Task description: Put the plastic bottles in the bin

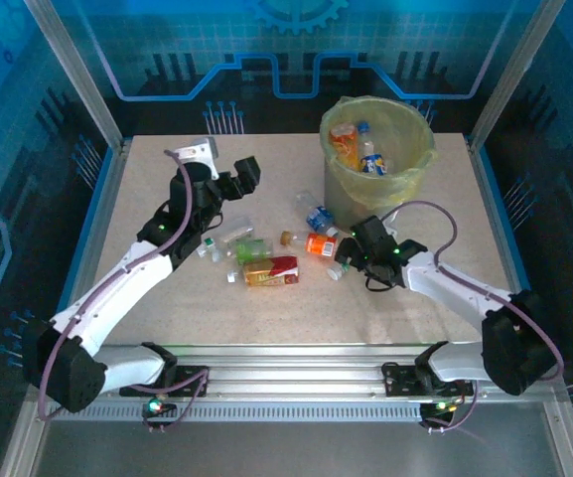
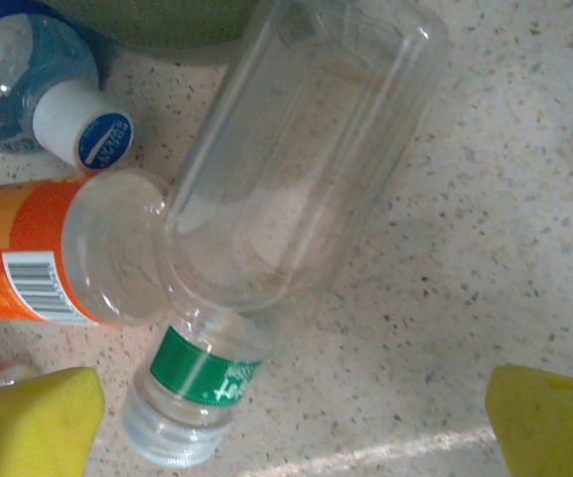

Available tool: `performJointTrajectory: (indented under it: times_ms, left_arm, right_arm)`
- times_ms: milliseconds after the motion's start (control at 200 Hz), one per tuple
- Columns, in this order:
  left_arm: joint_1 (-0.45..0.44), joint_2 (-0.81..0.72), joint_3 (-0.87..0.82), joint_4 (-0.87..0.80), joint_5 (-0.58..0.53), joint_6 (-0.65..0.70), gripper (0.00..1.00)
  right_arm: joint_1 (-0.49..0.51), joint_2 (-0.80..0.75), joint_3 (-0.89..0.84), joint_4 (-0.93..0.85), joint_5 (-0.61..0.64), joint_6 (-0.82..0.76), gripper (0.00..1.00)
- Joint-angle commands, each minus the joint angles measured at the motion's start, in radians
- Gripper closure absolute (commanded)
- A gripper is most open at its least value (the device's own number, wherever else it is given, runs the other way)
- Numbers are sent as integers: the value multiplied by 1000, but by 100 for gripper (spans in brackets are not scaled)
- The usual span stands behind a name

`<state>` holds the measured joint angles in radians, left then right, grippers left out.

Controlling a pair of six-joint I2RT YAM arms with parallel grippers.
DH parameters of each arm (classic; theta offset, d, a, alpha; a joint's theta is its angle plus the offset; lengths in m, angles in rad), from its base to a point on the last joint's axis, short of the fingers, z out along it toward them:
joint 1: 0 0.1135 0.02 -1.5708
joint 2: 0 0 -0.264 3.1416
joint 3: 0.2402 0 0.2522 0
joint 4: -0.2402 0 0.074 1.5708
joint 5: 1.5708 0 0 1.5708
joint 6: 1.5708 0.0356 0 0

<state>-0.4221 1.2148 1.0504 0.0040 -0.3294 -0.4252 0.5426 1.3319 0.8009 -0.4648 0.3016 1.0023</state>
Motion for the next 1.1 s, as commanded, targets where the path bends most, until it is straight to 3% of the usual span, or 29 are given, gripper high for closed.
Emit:
performJointTrajectory:
  times_ms: [0,350,886,1096]
  left_arm:
    - [18,-39,-33,-18,-23,-34,1]
    - [45,-48,-61,-58,-21,-43,1]
    - [56,-47,-72,-69,-15,-57,1]
    - [55,-47,-72,-67,-11,-64,1]
  right_arm:
    - [7,36,43,44,57,-3,0]
    - [-35,169,118,71,91,-35,0]
    - [-102,250,48,115,74,-51,2]
    - [-124,257,23,118,56,-66,8]
